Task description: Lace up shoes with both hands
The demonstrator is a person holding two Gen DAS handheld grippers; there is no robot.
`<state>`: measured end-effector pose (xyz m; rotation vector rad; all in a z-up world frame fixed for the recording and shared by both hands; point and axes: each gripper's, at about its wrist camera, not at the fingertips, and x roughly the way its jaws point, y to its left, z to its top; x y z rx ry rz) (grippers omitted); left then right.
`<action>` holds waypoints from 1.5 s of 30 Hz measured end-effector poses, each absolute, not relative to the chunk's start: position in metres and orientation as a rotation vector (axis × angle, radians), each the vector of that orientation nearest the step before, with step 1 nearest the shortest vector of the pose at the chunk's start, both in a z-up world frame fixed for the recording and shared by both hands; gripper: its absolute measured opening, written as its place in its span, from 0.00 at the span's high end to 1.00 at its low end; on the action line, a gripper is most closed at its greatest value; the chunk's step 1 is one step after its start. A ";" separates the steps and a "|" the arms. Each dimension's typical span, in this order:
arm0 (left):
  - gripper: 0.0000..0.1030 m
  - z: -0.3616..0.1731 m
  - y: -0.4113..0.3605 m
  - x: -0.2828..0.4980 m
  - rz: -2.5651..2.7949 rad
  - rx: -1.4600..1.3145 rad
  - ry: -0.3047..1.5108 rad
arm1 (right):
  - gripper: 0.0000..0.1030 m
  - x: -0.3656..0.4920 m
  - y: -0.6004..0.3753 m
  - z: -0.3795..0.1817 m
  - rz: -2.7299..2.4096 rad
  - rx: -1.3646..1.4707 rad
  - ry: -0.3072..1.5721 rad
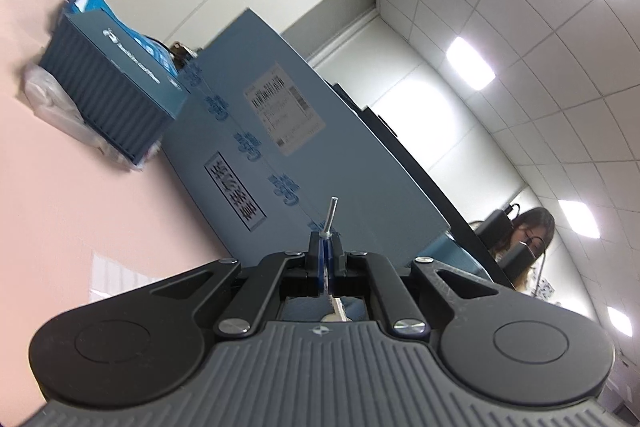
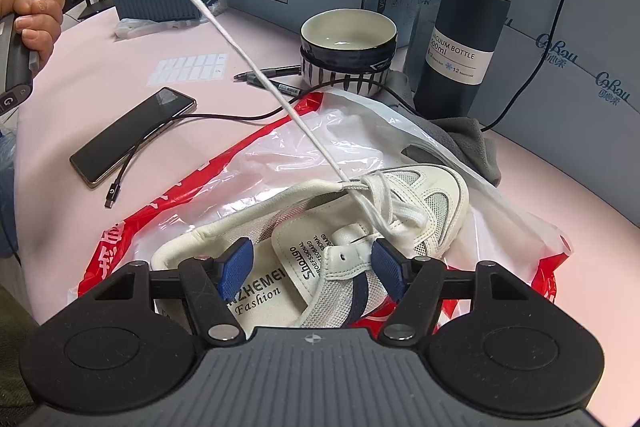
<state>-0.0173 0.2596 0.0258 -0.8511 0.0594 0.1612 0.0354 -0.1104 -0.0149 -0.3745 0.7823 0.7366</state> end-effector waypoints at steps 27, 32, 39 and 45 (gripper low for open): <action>0.21 0.027 0.190 -0.040 -0.034 -0.609 0.361 | 0.07 0.025 -0.157 -0.003 0.591 -0.218 0.653; 0.20 0.024 0.109 -0.027 -0.289 -0.320 0.518 | 0.06 0.028 -0.158 -0.007 0.566 -0.234 0.665; 0.20 -0.003 0.043 -0.008 -0.366 -0.123 0.650 | 0.02 0.034 -0.150 -0.019 0.536 -0.316 0.679; 0.25 -0.016 0.027 -0.001 -0.313 -0.069 0.669 | 0.00 0.048 -0.149 -0.027 0.516 -0.345 0.691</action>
